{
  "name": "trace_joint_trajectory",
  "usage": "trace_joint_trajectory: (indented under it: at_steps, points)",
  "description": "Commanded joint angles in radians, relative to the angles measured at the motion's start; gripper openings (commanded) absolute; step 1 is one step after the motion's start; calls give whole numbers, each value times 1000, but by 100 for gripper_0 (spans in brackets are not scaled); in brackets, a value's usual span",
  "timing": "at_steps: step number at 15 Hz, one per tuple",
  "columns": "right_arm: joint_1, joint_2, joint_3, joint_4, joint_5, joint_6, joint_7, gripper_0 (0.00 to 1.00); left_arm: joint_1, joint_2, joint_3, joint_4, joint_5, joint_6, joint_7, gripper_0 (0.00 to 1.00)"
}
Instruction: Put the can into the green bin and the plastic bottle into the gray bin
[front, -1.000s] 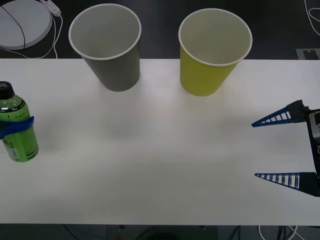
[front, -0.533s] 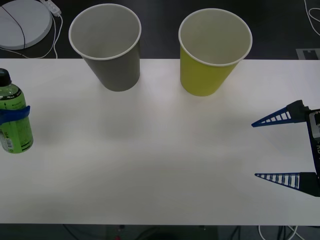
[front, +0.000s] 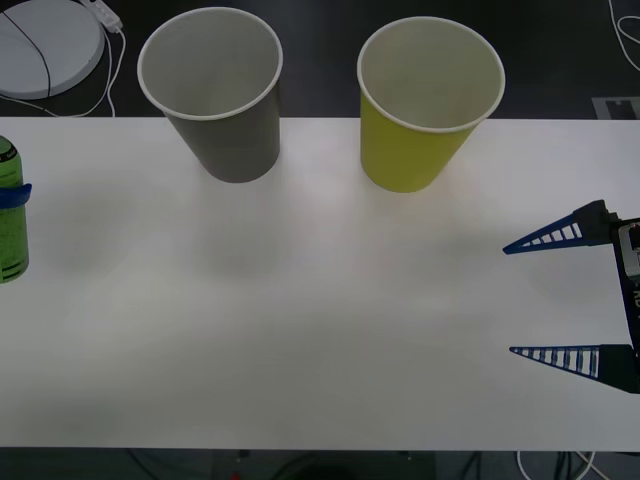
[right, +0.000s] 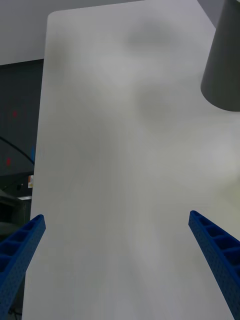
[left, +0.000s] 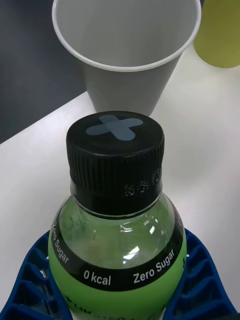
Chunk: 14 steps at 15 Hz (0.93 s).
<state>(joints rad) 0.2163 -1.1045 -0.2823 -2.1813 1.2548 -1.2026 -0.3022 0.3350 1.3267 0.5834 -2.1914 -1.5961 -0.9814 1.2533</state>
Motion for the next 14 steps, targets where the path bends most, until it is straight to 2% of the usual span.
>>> trace_joint_trajectory:
  at_steps: [1,4,9,12,14]
  points:
    - [0,0,0,0,0,0,0,100,-62,77,-40,71,77,-2,-3,0]
    - [0,0,0,0,0,0,0,100,-116,127,-62,108,111,-3,-5,0]
    - [0,0,0,0,0,0,0,100,-200,172,-88,160,140,-3,-11,0]
    - [0,0,0,0,0,0,0,100,-318,204,-181,219,157,-23,-23,0]
    - [0,0,0,0,0,0,0,100,-441,206,-241,265,165,-105,-28,0]
